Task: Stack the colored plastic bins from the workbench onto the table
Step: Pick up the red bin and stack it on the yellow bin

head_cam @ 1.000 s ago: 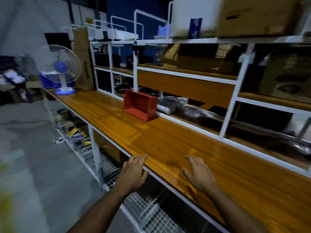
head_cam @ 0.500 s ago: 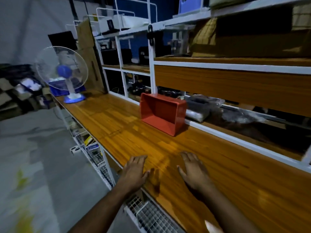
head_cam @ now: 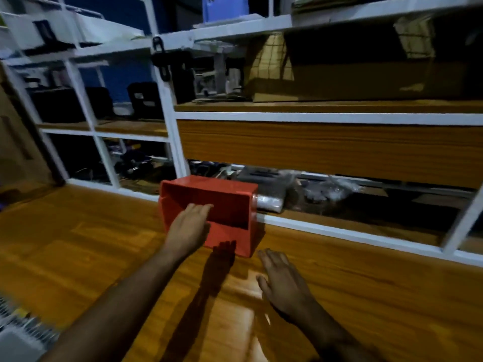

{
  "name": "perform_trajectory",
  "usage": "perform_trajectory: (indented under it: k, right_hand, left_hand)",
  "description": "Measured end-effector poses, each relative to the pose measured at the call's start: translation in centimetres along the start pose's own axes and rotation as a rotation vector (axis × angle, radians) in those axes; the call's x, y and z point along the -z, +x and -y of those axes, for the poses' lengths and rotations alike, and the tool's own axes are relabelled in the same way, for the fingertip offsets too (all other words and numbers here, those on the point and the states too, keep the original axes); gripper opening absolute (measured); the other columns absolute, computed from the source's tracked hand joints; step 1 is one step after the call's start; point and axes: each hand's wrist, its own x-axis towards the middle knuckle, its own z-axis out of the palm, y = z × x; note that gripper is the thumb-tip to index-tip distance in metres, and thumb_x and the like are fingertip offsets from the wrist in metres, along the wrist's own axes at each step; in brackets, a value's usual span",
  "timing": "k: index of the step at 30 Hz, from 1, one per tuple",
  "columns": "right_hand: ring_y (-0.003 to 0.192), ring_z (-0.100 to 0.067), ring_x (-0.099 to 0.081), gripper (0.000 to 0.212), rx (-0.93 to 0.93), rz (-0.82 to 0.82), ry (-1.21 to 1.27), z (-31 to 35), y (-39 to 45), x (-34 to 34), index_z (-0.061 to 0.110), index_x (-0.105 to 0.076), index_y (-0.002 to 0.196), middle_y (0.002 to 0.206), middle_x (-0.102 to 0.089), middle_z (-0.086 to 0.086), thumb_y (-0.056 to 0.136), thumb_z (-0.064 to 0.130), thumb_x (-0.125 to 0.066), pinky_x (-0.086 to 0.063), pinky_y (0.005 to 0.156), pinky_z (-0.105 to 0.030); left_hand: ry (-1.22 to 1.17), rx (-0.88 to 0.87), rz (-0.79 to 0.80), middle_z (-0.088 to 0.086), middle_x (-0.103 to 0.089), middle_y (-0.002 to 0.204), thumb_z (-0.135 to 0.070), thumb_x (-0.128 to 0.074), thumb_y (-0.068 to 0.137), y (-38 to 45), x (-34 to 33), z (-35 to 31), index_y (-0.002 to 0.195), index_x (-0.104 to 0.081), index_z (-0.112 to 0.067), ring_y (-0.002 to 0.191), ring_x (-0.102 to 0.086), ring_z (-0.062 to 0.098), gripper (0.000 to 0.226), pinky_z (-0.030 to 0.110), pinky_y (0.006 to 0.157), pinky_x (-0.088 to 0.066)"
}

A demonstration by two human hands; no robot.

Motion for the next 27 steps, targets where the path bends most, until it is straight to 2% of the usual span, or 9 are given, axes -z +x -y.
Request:
perform_trajectory:
  k: [4, 10, 12, 15, 18, 20, 21, 24, 27]
  right_hand:
    - [0.145, -0.018, -0.023, 0.063, -0.107, -0.027, 0.022, 3.3, 2.1, -0.4, 0.029, -0.017, 0.153, 0.16, -0.025, 0.001, 0.096, 0.042, -0.041, -0.029, 0.114, -0.033]
    - [0.138, -0.02, -0.032, 0.065, -0.221, -0.048, 0.035, 6.3, 5.3, -1.7, 0.023, -0.027, 0.15, 0.151, -0.038, -0.001, 0.091, 0.046, -0.038, -0.032, 0.112, -0.035]
    - [0.128, -0.021, -0.042, 0.061, -0.264, -0.012, 0.047, 6.7, 5.3, -2.9, 0.02, -0.039, 0.143, 0.138, -0.05, -0.003, 0.089, 0.048, -0.036, -0.036, 0.104, -0.034]
    - [0.115, -0.023, -0.055, 0.063, -0.335, 0.112, 0.11, 6.7, 4.8, -4.8, 0.018, -0.059, 0.123, 0.122, -0.063, -0.005, 0.083, 0.057, -0.03, -0.042, 0.091, -0.03]
    - [0.089, -0.022, -0.064, 0.038, -0.404, 0.097, 0.265, 7.3, 4.5, -4.7, 0.018, -0.063, 0.095, 0.093, -0.069, -0.004, 0.087, 0.05, -0.044, -0.042, 0.068, -0.031]
    - [0.075, -0.015, -0.063, 0.028, -0.47, 0.019, 0.463, 7.5, 4.3, -4.1, 0.02, -0.06, 0.091, 0.08, -0.067, 0.001, 0.091, 0.047, -0.049, -0.042, 0.062, -0.03]
    - [0.076, -0.011, -0.062, 0.027, -0.497, -0.031, 0.562, 7.6, 4.1, -3.8, 0.021, -0.059, 0.097, 0.084, -0.067, 0.005, 0.091, 0.047, -0.052, -0.045, 0.063, -0.027]
    - [0.09, -0.011, -0.066, 0.035, -0.548, -0.245, 0.788, 7.9, 4.1, -2.6, 0.021, -0.058, 0.118, 0.103, -0.07, 0.005, 0.089, 0.042, -0.058, -0.053, 0.075, -0.027]
    - [0.067, -0.013, -0.063, 0.017, -0.572, -0.359, 0.871, 7.0, 4.4, -0.6, 0.015, -0.058, 0.112, 0.09, -0.07, -0.001, 0.096, 0.015, -0.053, -0.051, 0.057, -0.021]
  left_hand:
    - [0.07, -0.155, 0.007, 0.011, -0.066, 0.102, -0.011, -0.067, 0.074, 6.3, -0.4, 3.6, 0.117, -0.059, -0.012, 0.096, -0.059, 0.035, 0.043, 0.043, 0.076, -0.052]
    - [0.122, -0.278, -0.002, 0.009, -0.066, 0.088, -0.017, -0.073, 0.069, 11.8, -3.1, 7.5, 0.099, -0.067, -0.019, 0.083, -0.063, 0.033, 0.03, 0.038, 0.069, -0.052]
    - [0.129, -0.3, -0.017, 0.009, -0.066, 0.086, -0.016, -0.073, 0.069, 12.2, -3.4, 7.8, 0.094, -0.066, -0.018, 0.082, -0.063, 0.032, 0.027, 0.036, 0.065, -0.051]
    - [0.094, -0.331, -0.091, 0.012, -0.065, 0.089, -0.011, -0.06, 0.074, 12.2, -2.4, 7.4, 0.095, -0.064, -0.014, 0.087, -0.062, 0.035, 0.021, 0.038, 0.061, -0.052]
    - [0.045, -0.379, -0.173, 0.013, -0.066, 0.088, -0.017, -0.053, 0.081, 11.8, -0.3, 6.7, 0.098, -0.063, -0.011, 0.085, -0.064, 0.036, 0.021, 0.04, 0.058, -0.052]
    - [-0.047, -0.356, -0.204, 0.013, -0.066, 0.086, -0.039, -0.039, 0.08, 11.4, 1.1, 6.4, 0.093, -0.062, -0.013, 0.082, -0.064, 0.036, 0.038, 0.038, 0.059, -0.045]
    - [-0.085, -0.32, -0.219, 0.013, -0.067, 0.084, -0.045, -0.034, 0.077, 11.0, 1.8, 6.3, 0.091, -0.062, -0.015, 0.08, -0.064, 0.037, 0.043, 0.037, 0.058, -0.042]
    - [-0.233, -0.165, -0.191, 0.014, -0.071, 0.086, -0.034, -0.052, 0.083, 10.2, 3.0, 6.2, 0.095, -0.067, -0.021, 0.08, -0.066, 0.038, 0.024, 0.038, 0.063, -0.048]
    - [-0.4, 0.025, -0.043, 0.011, -0.074, 0.088, -0.033, -0.064, 0.085, 9.5, 3.3, 6.6, 0.094, -0.073, -0.018, 0.085, -0.068, 0.032, 0.02, 0.036, 0.073, -0.053]
